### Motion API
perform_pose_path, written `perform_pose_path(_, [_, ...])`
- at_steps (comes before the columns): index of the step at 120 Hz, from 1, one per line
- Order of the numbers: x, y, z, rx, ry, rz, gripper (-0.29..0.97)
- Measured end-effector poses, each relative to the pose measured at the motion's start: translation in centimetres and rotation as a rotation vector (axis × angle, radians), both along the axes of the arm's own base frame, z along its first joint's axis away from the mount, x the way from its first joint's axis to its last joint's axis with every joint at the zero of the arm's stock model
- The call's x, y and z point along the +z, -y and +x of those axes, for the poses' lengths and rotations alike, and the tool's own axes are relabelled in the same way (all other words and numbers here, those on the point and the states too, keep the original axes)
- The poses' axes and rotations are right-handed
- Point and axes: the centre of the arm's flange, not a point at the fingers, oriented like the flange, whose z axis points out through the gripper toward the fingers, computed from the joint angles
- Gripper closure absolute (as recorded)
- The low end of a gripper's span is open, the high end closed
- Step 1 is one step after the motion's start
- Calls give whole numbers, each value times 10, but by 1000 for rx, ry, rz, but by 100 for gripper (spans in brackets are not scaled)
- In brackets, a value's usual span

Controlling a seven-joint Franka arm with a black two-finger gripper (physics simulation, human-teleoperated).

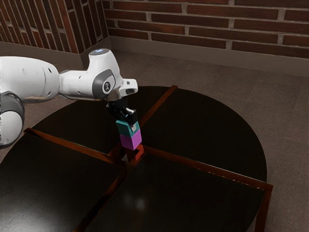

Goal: Pick up the blue block with one arm, and put the blue block on the pink block with one arm

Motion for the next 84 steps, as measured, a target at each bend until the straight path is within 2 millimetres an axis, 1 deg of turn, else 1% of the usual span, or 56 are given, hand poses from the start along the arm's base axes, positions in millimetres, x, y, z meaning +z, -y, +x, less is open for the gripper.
perform_pose_path(8, [0, -3, 3, 1, 0, 2, 32])
perform_pose_path(24, [-8, -5, 12, -4, -11, 6, 33])
perform_pose_path(84, [-9, -6, 13, -17, -35, 6, 33])
